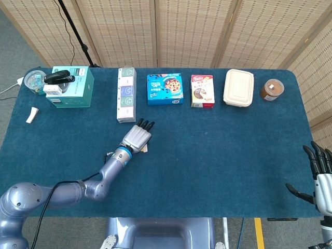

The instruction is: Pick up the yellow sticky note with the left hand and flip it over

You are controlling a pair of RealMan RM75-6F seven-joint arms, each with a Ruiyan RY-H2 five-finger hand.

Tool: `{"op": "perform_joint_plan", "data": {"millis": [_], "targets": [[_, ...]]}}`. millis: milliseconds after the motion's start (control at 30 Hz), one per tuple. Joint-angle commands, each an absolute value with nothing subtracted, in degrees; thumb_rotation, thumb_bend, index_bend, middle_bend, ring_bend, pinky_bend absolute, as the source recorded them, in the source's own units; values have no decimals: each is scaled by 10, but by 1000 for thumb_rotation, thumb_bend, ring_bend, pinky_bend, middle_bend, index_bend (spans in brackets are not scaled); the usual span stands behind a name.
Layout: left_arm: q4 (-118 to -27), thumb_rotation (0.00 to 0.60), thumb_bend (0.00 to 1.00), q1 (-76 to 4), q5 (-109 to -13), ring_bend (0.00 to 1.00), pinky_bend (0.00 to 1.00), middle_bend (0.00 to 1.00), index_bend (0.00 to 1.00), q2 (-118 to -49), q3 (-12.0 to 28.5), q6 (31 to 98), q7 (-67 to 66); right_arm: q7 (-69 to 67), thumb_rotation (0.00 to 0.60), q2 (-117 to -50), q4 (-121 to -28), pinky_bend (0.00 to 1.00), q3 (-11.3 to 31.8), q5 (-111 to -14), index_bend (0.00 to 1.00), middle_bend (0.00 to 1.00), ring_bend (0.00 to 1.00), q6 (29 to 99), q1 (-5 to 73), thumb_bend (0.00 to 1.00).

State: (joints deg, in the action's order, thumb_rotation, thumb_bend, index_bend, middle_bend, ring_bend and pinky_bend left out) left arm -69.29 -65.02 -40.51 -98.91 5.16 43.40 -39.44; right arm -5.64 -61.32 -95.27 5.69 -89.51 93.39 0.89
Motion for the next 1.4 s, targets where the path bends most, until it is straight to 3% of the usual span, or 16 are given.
{"op": "perform_joint_plan", "data": {"millis": [33, 1100, 1400], "targets": [[-707, 600, 453, -641, -418, 0, 0, 0, 636, -975, 45, 438, -386, -55, 600, -613, -953, 0, 56, -896, 0, 0, 0, 934, 9, 0], [-792, 600, 453, -538, -563, 0, 0, 0, 636, -824, 7, 484, -281, -51, 600, -614, -960, 0, 51, -907, 0, 0, 0, 936, 9, 0], [-798, 600, 453, -528, -586, 0, 0, 0, 636, -824, 14, 485, -268, -52, 600, -612, -962, 0, 50, -909, 0, 0, 0, 938, 8, 0]]}}
